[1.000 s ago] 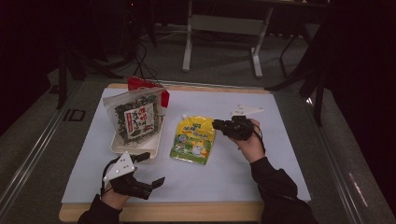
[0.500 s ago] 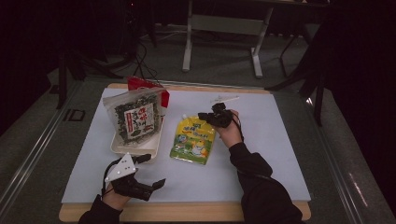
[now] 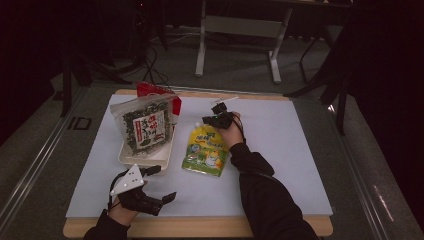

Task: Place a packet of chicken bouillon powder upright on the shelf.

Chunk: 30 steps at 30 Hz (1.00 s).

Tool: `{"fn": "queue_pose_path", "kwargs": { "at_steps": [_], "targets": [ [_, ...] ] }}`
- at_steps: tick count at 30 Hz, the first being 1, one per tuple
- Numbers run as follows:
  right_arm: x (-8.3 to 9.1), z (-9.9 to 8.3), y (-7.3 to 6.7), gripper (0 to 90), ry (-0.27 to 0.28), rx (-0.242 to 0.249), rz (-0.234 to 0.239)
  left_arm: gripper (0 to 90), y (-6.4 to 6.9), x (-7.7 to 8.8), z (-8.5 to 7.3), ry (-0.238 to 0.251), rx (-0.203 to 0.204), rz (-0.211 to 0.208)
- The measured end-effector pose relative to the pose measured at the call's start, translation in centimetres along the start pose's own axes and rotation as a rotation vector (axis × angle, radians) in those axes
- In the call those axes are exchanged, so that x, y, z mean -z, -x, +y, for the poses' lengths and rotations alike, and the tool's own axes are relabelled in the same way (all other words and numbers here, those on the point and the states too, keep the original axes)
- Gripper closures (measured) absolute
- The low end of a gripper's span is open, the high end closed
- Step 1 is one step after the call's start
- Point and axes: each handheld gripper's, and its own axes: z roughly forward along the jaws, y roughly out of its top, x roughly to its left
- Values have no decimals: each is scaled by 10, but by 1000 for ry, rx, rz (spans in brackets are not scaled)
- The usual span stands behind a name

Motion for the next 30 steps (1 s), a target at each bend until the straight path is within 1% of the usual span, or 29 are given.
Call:
{"fn": "queue_pose_path", "kwargs": {
  "at_steps": [3, 5, 6, 7, 12, 13, 16, 18, 19, 20, 24, 30],
  "targets": [
    [-5, 2, 1, 900, -7, -14, -5, 25, 0, 0, 0, 3, -1, -1],
    [-14, 3, 4, 900, -25, -26, -17, 25, 0, 0, 0, 1, 2, -3],
    [-14, 3, 4, 900, -25, -26, -17, 25, 0, 0, 0, 1, 2, -3],
    [-17, 3, 4, 900, -32, -29, -26, 25, 0, 1, 0, 3, 7, -4],
    [-30, 0, 4, 899, -87, -34, -67, 25, -1, 1, -1, 3, 9, -5],
    [-31, -1, 4, 900, -95, -34, -68, 25, -1, 1, -1, 3, 8, -4],
    [-32, -3, 4, 900, -96, -41, -58, 25, 0, 0, -1, 0, 8, -4],
    [-32, -3, 3, 900, -98, -36, -54, 25, 0, 0, -1, -1, 7, -6],
    [-32, -4, 3, 900, -111, -27, -47, 25, 0, 0, -1, 0, 5, -5],
    [-30, -5, -1, 900, -120, -13, -35, 25, 0, 0, -1, -2, 6, -6],
    [-27, -10, -8, 900, -132, 10, 4, 25, 0, -1, 0, -3, 4, -3],
    [-19, -22, -23, 900, -136, 37, 41, 25, 0, -2, 0, -5, 5, -2]
  ]
}}
